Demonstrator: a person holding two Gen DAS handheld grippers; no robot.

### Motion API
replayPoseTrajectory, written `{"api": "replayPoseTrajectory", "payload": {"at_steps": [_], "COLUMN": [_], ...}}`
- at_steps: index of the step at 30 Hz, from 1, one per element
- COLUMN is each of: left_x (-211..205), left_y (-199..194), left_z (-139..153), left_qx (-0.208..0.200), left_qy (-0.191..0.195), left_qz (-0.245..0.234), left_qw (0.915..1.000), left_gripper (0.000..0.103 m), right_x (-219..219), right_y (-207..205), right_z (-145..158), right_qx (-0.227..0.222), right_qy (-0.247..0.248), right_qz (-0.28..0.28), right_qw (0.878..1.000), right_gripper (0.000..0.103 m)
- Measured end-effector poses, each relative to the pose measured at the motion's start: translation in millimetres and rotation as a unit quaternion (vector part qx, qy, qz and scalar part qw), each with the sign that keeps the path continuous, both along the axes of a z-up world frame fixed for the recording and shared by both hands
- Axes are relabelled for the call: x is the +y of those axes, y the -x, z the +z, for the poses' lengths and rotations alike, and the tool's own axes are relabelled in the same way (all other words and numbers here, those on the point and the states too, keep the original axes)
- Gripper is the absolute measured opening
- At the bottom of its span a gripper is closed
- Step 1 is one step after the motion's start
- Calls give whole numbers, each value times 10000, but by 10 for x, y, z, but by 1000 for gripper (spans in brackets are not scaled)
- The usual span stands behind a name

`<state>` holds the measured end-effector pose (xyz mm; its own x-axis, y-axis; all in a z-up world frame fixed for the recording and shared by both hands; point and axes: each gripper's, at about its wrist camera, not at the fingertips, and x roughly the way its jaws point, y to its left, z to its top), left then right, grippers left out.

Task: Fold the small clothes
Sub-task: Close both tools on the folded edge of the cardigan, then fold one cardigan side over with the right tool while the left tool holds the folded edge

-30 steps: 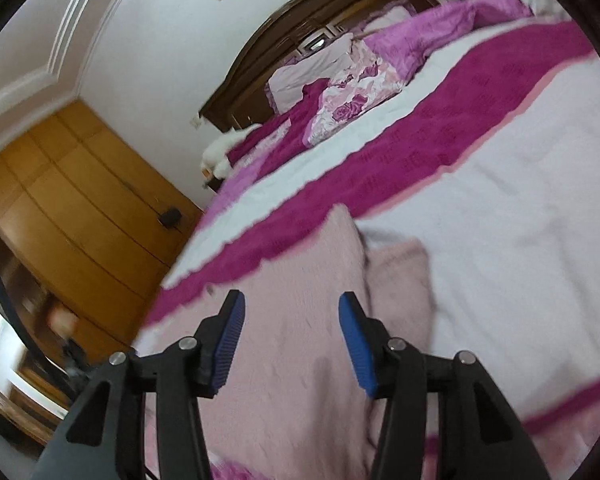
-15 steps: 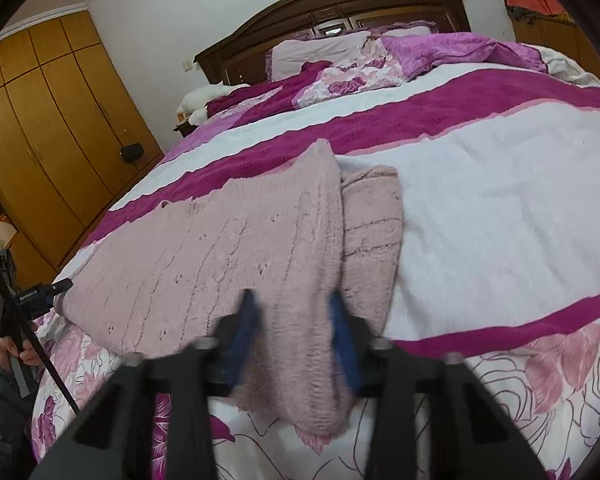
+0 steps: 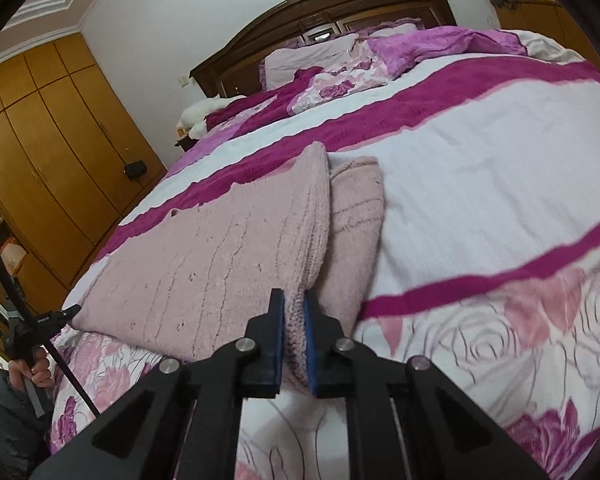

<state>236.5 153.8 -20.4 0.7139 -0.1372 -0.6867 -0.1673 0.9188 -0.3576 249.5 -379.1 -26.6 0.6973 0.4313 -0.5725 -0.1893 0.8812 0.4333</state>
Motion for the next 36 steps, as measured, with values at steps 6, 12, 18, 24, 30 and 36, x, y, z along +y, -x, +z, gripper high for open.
{"api": "replayPoseTrajectory", "payload": {"at_steps": [6,12,18,24,30,36], "left_x": [-32,103,119,-25,93,114], "left_y": [67,12,-74,-177,65,41], "left_z": [2,-49,-59,-30,-64,-129], "left_qx": [-8,-82,-53,-109,5,184], "left_qy": [-48,538,800,334,497,588], "left_qz": [-102,-162,-254,-330,-260,-219], "left_qw": [9999,9984,9965,9988,9984,9979], "left_gripper": [0,0,9,0,0,0], "right_x": [5,81,104,131,1,-46], "right_y": [128,24,-10,-150,-56,-96], "right_z": [-6,-69,-76,-104,-101,-187], "right_qx": [-21,178,94,101,7,355], "right_qy": [8,82,-296,-602,-749,-807], "right_qz": [102,178,334,302,30,48], "right_qw": [9999,9996,9990,9977,9972,9961], "right_gripper": [9,14,41,32,8,14]}}
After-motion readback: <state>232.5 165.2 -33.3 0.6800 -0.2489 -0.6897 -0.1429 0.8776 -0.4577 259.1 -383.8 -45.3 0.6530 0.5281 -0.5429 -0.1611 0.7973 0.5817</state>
